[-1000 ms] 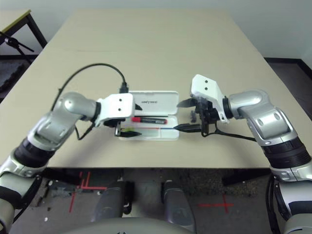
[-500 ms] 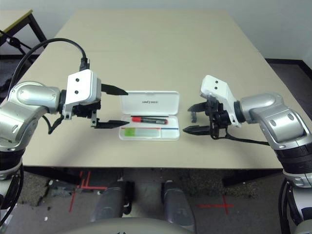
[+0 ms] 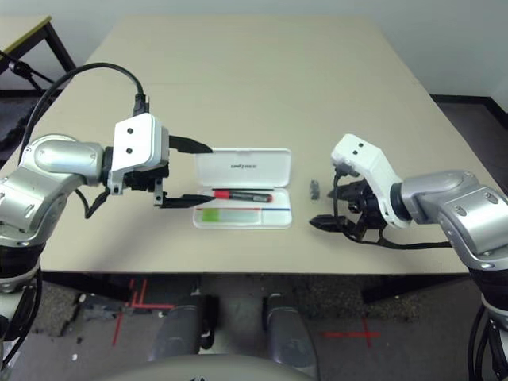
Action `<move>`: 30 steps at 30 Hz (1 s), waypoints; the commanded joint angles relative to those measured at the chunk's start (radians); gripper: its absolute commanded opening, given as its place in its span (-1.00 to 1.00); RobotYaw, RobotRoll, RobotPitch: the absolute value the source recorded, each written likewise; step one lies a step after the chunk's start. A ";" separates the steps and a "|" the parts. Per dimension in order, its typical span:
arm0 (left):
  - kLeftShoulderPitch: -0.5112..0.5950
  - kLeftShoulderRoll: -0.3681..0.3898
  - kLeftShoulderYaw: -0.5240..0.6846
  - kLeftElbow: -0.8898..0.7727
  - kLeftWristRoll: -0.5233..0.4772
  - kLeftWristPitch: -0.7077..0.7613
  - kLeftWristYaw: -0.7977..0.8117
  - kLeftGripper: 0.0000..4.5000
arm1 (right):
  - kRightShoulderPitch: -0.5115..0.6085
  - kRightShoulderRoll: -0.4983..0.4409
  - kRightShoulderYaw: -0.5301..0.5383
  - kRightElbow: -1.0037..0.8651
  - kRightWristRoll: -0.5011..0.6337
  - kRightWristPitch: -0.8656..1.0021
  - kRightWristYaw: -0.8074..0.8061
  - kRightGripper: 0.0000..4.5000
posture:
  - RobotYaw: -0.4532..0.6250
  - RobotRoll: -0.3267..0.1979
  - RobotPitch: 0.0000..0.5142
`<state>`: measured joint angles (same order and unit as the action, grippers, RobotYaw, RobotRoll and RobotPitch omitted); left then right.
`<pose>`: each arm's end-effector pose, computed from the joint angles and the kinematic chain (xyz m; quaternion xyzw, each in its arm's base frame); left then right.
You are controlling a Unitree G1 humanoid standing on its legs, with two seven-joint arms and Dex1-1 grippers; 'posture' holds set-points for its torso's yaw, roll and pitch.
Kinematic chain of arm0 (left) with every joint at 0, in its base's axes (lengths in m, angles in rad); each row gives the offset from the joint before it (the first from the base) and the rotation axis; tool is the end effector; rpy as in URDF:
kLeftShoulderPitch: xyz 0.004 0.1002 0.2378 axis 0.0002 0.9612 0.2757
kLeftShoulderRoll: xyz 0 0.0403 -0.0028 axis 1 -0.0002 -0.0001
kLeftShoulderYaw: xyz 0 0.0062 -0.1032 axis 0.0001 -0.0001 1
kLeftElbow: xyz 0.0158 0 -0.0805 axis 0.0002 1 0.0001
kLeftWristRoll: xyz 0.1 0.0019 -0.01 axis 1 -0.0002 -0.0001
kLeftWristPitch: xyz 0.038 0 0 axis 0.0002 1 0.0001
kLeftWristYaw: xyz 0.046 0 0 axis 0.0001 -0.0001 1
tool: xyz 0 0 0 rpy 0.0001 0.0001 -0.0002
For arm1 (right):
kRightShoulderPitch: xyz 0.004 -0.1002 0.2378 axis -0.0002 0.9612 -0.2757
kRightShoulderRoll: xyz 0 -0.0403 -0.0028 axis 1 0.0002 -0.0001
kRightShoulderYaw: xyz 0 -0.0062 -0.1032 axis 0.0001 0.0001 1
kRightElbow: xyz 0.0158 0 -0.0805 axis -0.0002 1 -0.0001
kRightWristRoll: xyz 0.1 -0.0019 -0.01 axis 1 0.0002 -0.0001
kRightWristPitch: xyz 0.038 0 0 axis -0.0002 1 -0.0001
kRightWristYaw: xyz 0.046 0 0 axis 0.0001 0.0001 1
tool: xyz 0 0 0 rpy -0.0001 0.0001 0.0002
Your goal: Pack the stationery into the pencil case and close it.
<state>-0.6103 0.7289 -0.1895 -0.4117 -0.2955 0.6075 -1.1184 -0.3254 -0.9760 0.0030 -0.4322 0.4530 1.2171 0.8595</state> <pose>0.2486 0.1736 0.2334 0.3054 0.0239 -0.6032 0.7364 0.2176 -0.2520 0.1955 -0.1650 0.3553 0.3525 0.8499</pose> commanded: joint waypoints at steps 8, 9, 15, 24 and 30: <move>-0.031 -0.006 -0.043 0.046 -0.001 -0.046 -0.020 1.00 | -0.014 0.231 -0.001 0.089 -0.122 0.020 -0.333 1.00 | -0.27 0.25 -0.53; -0.032 -0.004 -0.045 0.047 0.000 -0.050 -0.022 1.00 | -0.018 0.257 -0.006 0.094 -0.128 0.026 -0.356 1.00 | -0.27 0.25 -0.54; -0.036 0.001 -0.057 0.051 0.009 -0.063 -0.026 1.00 | -0.044 0.371 0.019 0.126 -0.155 0.023 -0.448 1.00 | -0.27 0.25 -0.53; -0.037 0.006 -0.064 0.026 0.005 -0.050 -0.021 1.00 | -0.110 0.457 0.051 0.226 -0.204 -0.016 -0.519 1.00 | -0.24 0.25 -0.51; -0.039 0.005 -0.068 0.018 0.006 -0.043 -0.018 1.00 | -0.135 0.482 0.076 0.275 -0.222 -0.024 -0.529 1.00 | -0.23 0.25 -0.51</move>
<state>-0.6427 0.7256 -0.2403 -0.3773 -0.2918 0.5573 -1.1328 -0.4506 -0.4986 0.0658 -0.1796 0.2431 1.2009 0.3362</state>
